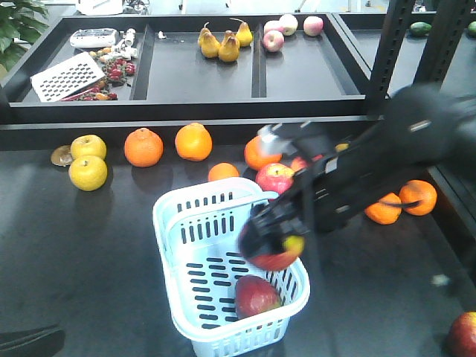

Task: Pick three apples into basket with both arms
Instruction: 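Carry the second apple into the basket and open the right gripper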

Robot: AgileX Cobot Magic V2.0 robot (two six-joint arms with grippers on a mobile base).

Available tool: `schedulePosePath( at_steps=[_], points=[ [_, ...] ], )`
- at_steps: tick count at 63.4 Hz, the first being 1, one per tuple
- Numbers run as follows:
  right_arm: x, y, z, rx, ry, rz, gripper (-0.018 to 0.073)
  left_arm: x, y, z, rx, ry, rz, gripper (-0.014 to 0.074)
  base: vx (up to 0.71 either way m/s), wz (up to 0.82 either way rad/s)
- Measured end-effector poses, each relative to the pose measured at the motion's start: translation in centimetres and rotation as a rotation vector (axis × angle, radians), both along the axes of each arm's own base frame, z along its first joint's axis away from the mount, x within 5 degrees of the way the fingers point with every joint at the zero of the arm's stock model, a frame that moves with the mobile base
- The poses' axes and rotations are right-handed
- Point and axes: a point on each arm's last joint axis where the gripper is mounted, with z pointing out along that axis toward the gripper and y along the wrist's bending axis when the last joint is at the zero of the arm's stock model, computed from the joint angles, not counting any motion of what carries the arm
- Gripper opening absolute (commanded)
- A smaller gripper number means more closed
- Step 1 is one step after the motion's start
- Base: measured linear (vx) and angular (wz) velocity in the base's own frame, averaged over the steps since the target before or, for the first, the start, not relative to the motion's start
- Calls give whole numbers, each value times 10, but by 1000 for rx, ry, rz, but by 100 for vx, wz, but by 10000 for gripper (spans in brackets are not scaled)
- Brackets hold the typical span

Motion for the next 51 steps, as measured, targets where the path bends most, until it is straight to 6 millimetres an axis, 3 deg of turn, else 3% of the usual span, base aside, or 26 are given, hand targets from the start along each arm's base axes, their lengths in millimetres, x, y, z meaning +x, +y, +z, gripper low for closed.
schedulePosePath(
  at_steps=[6,16,24,28,41,51],
  points=[
    [6,13,-19,-16,29,7,135,0,0,0,0,1,-1,-8,0,0],
    [15,28,-47,-32,50,10,430,0,0,0,0,1,-1,-8,0,0],
    [21,34,-58,-33,43,0,661,0,0,0,0,1,-1,-8,0,0],
    [22,34,-59,-30,34,-5,727,0,0,0,0,1,-1,-8,0,0],
    [25,35,-59,-18,14,-16,710,0,0,0,-6,3,0,-8,0,0],
    [25,35,-58,-14,5,-20,638,0,0,0,-6,3,0,-8,0,0]
  ],
)
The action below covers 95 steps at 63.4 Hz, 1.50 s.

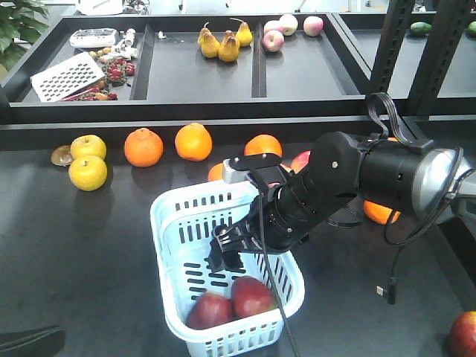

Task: Pick three apples into basket with both arms
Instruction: 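Carry the second apple into the basket and open the right gripper, then reach the right gripper to a third red apple and grasp it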

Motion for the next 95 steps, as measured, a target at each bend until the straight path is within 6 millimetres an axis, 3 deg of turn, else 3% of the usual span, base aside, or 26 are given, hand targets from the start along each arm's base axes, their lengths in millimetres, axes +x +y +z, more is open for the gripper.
schedulePosePath(
  at_steps=[18,26,33,40,51,64,72,86,90,95],
  points=[
    [-1,0,0,-1,12,2,408,0,0,0,-1,0,0,-8,0,0],
    [-7,-4,2,-39,60,11,184,0,0,0,-1,0,0,-7,0,0],
    [-15,-17,17,-122,49,4,-14,0,0,0,-1,0,0,-7,0,0],
    [-23,-36,41,-223,-21,-52,-10,0,0,0,-1,1,0,-7,0,0],
    [-34,-88,82,-358,-113,-219,-7,0,0,0,-1,1,0,-7,0,0],
    [-39,-168,111,-392,-119,-484,46,0,0,0,-1,1,0,-7,0,0],
    [-41,-214,113,-396,-72,-610,196,0,0,0,-1,1,0,-7,0,0],
    [-28,-259,83,-371,122,-688,650,0,0,0,-1,1,0,-7,0,0],
    [-22,-267,71,-381,169,-701,732,0,0,0,-1,1,0,-7,0,0],
    [-11,-274,50,-395,244,-704,728,0,0,0,-1,1,0,-7,0,0]
  ],
)
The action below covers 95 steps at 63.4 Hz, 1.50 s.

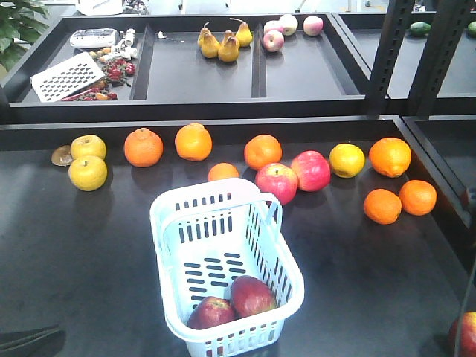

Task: Pick three apples into basket with both arms
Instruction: 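Reach the right gripper to a third red apple and grasp it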

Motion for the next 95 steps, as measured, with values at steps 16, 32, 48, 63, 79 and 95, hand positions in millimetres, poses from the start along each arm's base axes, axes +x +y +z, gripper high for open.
schedulePosePath(
  at_steps=[16,32,48,63,79,95],
  points=[
    [20,-6,-47,20,146,-9,687,0,0,0,0,0,0,-7,0,0],
    [28,-12,-76,-4,235,-13,631,0,0,0,0,0,0,-7,0,0],
    [32,-17,-95,-40,296,-10,601,0,0,0,0,0,0,-7,0,0],
    [35,-19,-113,-39,349,-4,594,0,0,0,0,0,0,-7,0,0],
    [37,-20,-133,-33,403,1,594,0,0,0,0,0,0,-7,0,0],
    [38,-22,-150,-45,450,-1,594,0,0,0,0,0,0,-7,0,0]
  ],
)
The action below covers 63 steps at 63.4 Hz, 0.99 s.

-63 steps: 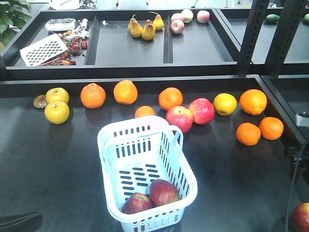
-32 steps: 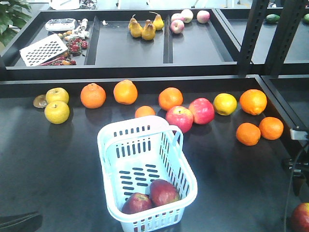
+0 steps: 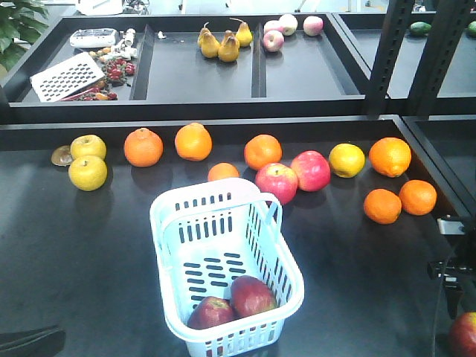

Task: Pick three apples into basket with both arms
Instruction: 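Reach the right gripper to a third red apple and grasp it, then carry the third apple into the basket and open the right gripper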

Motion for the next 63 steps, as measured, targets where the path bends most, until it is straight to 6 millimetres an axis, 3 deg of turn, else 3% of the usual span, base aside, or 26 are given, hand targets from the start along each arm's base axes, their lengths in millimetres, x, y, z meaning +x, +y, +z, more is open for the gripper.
schedulePosePath(
  at_steps=[17,44,63],
  points=[
    [0,-1,-1,-9,3,4,594,0,0,0,0,0,0,-7,0,0],
    [0,-1,-24,2,68,7,594,0,0,0,0,0,0,-7,0,0],
    [-19,1,-44,-3,100,45,564,0,0,0,0,0,0,-7,0,0]
  ],
)
